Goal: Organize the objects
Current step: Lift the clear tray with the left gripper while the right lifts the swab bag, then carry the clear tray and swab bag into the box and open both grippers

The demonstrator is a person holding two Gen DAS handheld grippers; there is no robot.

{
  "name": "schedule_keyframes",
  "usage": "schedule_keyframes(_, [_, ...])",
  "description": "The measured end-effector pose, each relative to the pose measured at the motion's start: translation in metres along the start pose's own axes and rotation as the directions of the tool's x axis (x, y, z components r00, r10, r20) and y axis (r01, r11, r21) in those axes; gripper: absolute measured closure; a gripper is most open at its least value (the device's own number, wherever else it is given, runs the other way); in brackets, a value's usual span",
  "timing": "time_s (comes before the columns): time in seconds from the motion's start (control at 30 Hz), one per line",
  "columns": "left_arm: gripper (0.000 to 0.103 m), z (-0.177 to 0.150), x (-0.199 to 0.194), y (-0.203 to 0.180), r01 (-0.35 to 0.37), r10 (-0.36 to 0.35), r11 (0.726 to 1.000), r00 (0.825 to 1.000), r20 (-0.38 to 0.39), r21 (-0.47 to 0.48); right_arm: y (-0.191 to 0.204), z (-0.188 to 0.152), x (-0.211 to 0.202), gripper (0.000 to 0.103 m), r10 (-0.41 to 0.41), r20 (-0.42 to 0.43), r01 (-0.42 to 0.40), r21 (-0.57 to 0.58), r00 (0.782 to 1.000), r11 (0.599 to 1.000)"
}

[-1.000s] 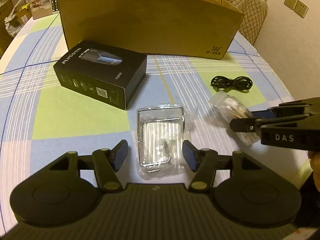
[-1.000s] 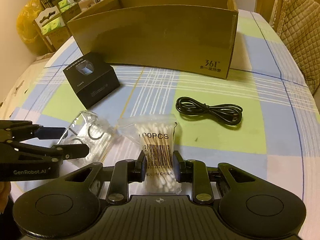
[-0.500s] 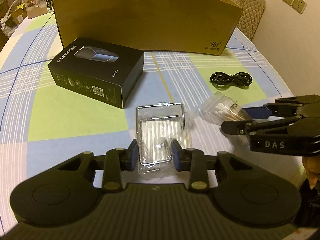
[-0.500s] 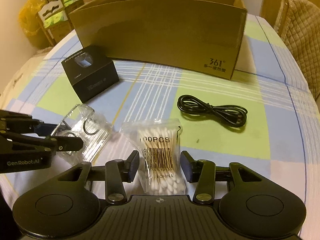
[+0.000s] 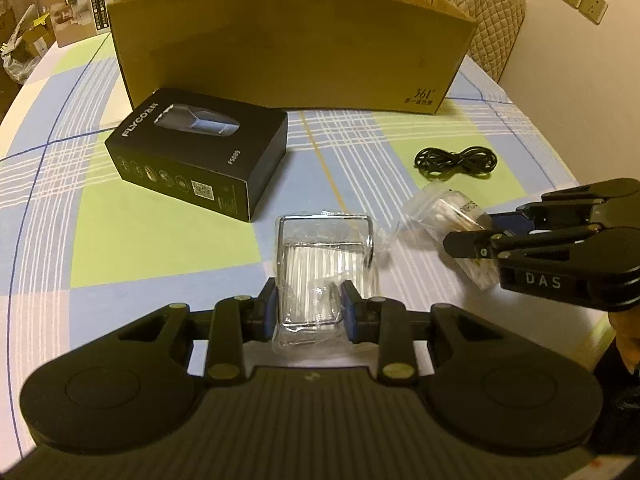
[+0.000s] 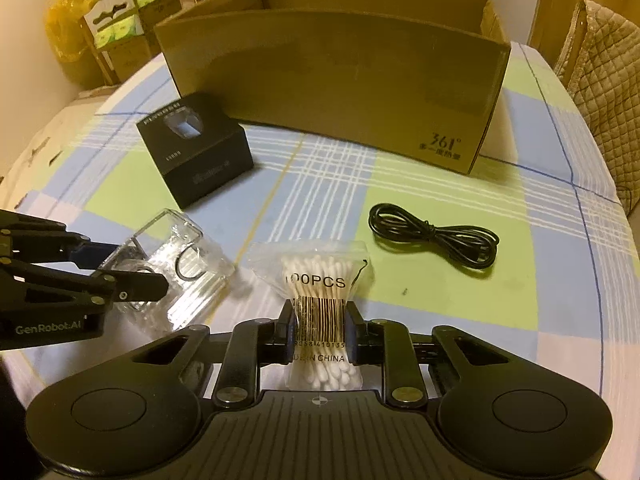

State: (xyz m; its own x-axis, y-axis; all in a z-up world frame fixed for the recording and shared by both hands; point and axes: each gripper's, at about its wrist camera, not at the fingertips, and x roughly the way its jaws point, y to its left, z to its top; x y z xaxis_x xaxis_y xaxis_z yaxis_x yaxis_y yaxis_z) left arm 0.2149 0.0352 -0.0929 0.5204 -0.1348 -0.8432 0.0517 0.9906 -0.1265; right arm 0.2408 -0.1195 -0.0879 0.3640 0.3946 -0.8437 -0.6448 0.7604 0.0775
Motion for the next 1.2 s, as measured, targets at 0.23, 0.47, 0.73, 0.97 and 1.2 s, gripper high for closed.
schedule_keyframes(0.23, [0.076, 0.005, -0.023, -0.006, 0.002, -0.002, 1.000, 0.999, 0.039, -0.001, 0.007, 0.005, -0.025, 0.083, 0.013, 0.032, -0.014, 0.012, 0.999, 1.000])
schedule_keyframes(0.47, [0.076, 0.012, -0.048, -0.010, -0.006, 0.006, 1.000, 0.996, 0.084, 0.003, 0.014, 0.013, -0.052, 0.083, 0.011, 0.082, -0.012, 0.003, 0.997, 1.000])
schedule_keyframes(0.73, [0.076, 0.020, -0.071, -0.014, -0.018, 0.016, 1.000, 0.992, 0.123, 0.010, 0.019, 0.021, -0.076, 0.083, 0.012, 0.129, -0.011, -0.011, 0.992, 1.000])
schedule_keyframes(0.97, [0.076, 0.022, -0.083, -0.017, -0.023, 0.021, 1.000, 0.990, 0.136, 0.016, 0.019, 0.020, -0.084, 0.083, 0.011, 0.137, -0.010, -0.012, 0.990, 1.000])
schedule_keyframes(1.2, [0.076, 0.025, -0.088, -0.018, -0.027, 0.023, 0.999, 0.990, 0.142, 0.028, 0.020, 0.020, -0.088, 0.083, 0.011, 0.137, -0.009, -0.014, 0.991, 1.000])
